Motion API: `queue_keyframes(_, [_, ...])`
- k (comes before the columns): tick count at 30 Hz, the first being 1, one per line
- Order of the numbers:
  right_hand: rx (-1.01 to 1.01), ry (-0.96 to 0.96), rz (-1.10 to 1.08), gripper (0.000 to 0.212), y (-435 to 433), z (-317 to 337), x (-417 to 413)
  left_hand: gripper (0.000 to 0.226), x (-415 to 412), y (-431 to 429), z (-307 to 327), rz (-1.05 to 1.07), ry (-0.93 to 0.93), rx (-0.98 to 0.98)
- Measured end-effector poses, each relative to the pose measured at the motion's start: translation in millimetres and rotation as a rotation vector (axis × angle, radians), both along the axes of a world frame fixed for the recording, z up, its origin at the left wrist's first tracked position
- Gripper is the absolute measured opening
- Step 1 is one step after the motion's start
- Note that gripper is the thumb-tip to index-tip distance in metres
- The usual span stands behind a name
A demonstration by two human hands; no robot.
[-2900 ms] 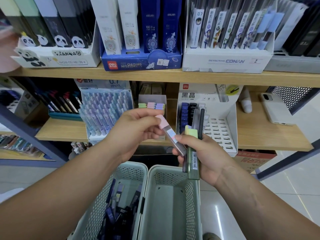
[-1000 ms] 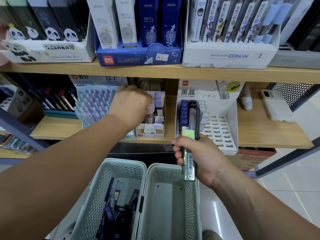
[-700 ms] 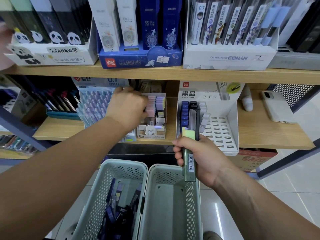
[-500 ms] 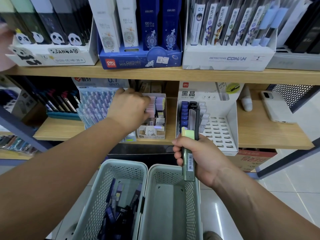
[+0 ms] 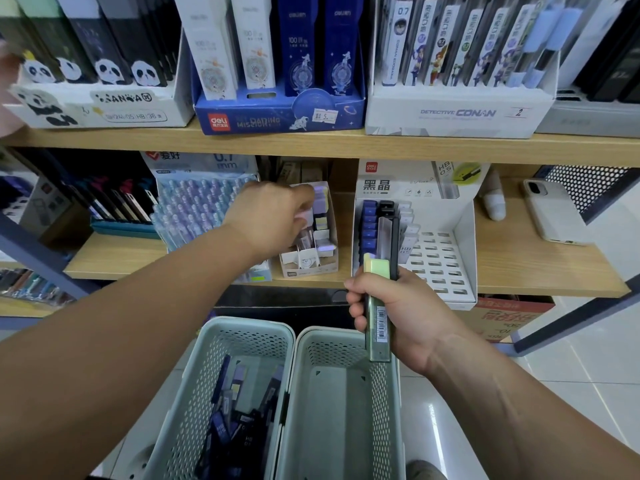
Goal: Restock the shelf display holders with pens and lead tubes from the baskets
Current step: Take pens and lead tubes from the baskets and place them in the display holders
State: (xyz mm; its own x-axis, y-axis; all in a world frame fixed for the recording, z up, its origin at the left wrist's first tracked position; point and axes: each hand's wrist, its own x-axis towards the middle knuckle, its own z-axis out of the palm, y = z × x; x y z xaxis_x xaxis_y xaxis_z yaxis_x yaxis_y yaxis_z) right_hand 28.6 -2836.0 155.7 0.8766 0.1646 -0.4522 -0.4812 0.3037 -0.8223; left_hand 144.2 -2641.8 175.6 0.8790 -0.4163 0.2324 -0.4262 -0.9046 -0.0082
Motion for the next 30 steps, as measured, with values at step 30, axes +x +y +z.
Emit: queue_keyframes(30, [0.016, -0.021, -0.007, 0.007, 1.7, 2.1, -1.3, 0.028, 8.6, 1.5, 39.2, -0.149, 0.236, 0.277])
